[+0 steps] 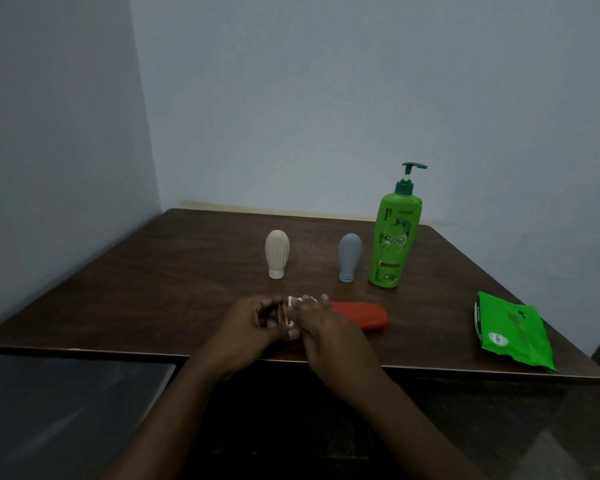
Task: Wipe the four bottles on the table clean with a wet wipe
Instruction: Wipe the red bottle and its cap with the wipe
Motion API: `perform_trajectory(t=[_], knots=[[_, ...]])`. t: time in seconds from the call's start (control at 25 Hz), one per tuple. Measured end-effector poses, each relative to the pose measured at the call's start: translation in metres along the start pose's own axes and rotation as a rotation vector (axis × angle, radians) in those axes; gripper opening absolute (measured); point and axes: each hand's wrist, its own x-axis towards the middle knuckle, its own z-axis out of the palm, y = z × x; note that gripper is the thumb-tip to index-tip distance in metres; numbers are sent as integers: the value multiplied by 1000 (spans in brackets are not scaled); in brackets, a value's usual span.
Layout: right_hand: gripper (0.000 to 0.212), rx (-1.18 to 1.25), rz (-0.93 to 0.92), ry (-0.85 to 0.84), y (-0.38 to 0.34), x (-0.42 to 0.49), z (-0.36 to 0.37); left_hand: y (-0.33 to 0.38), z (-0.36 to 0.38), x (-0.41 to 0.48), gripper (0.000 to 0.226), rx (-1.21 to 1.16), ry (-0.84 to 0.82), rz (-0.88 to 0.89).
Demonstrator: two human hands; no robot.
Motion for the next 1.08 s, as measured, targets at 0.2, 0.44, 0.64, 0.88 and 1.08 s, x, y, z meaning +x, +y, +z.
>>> perform_trajectory(t=[0.2,0.44,0.64,0.88,1.08], knots=[[40,-159,-86,26,6,-13,0,-3,-1,-1,52,-27,55,-41],[25,-17,225,-79,6,38,-15,-3,0,0,54,-8,71,-12],[30,-76,93,60,-3,4,3,-5,0,2,51,18,91,-4],[31,-107,-5,101,0,-3,10,-12,-3,2,58,17,97,-14],[24,71,307,-38,9,45,-14,-6,-2,-1,58,25,93,-12]])
